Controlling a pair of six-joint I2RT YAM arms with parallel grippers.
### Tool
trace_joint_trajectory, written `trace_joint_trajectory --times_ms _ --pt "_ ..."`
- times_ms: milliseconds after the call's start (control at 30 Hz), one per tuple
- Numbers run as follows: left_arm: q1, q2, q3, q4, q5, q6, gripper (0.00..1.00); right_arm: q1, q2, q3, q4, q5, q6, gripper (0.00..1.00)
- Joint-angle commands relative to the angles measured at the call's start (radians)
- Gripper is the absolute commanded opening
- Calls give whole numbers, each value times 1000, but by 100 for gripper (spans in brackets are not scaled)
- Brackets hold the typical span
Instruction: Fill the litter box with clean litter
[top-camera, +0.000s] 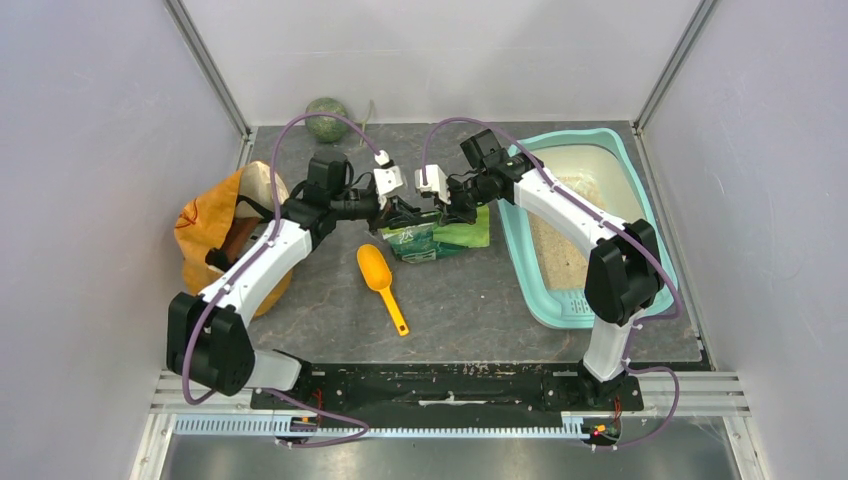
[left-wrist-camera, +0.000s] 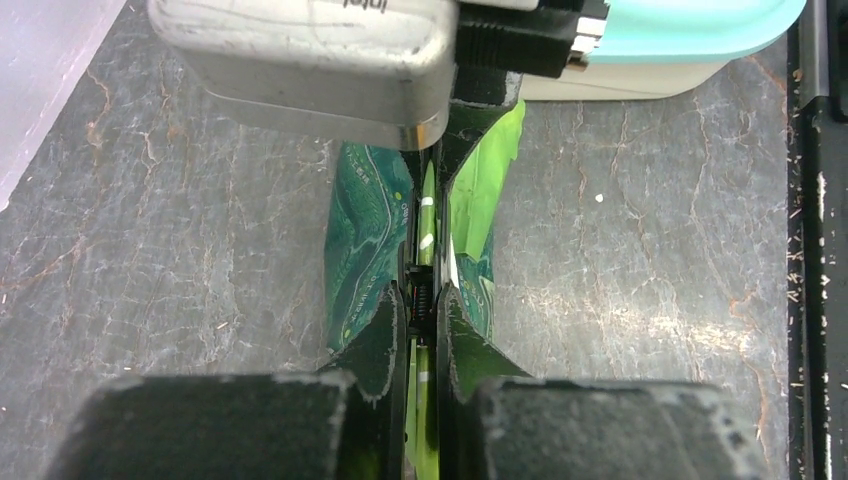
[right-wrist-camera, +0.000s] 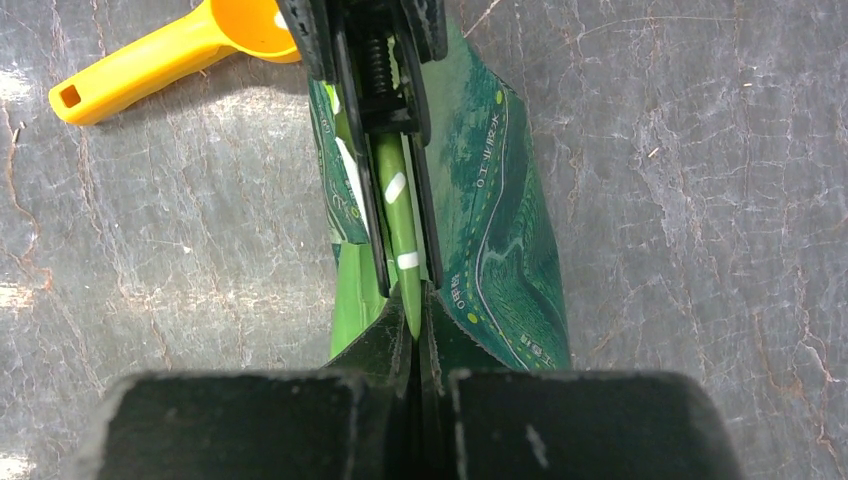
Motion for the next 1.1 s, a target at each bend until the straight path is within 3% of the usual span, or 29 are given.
trace_joint_trajectory --times_ms 0,233,400,500,567,633,733,900,1067 --pt "-1 -63 31 22 20 -69 2 -15 -74 6 58 -53 30 0" --pt "112 -170 92 -55 11 -116 2 -32 -67 19 60 -54 53 0" --pt "177 -252 171 -462 36 122 2 -43 -55 29 73 -58 86 0" --pt "200 -263 177 -747 -16 309 2 -46 -46 43 73 -63 110 0" --pt "208 -267 147 -839 -73 363 2 -47 -40 53 74 -60 127 0" --pt "208 -285 89 -794 -175 319 2 -46 -27 70 74 -50 156 0" --pt "203 -317 -15 -543 -396 170 2 -46 -18 81 77 -42 194 0" --pt "120 -214 -26 -298 -739 77 2 -46 -10 77 88 -37 252 0" --pt "112 -86 -49 -102 -846 -9 2 -47 20 105 82 -37 332 0"
